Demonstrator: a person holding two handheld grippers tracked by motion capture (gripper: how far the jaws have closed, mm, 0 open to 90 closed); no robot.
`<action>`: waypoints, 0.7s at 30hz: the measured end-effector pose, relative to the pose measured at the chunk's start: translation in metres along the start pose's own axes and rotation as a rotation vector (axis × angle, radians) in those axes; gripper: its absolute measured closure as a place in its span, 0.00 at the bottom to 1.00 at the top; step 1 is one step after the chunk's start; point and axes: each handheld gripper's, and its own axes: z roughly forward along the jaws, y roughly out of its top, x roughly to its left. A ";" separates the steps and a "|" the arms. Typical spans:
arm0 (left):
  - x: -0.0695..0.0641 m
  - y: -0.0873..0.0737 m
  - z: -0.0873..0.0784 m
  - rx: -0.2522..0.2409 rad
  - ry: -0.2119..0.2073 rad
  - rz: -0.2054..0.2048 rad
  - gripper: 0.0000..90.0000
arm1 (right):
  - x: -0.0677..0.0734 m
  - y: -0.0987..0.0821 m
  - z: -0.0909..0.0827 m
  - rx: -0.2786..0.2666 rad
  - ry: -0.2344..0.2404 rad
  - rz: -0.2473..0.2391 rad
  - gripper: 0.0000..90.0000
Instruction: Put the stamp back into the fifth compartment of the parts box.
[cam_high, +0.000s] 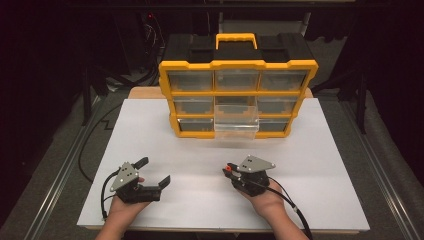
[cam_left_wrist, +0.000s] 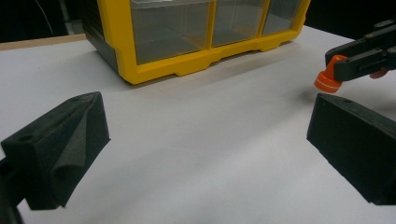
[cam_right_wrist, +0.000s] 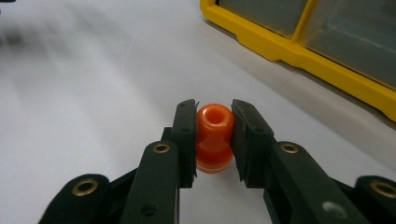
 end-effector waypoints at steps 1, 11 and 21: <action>0.000 0.000 0.000 0.000 0.000 0.000 0.00 | -0.002 -0.002 -0.003 -0.002 -0.001 0.003 0.82; 0.001 0.000 0.000 -0.001 0.002 -0.001 0.00 | -0.017 -0.016 -0.026 0.005 -0.033 0.029 0.82; 0.000 0.000 0.001 0.001 0.004 0.001 0.00 | -0.031 -0.028 -0.048 0.009 -0.060 0.036 0.82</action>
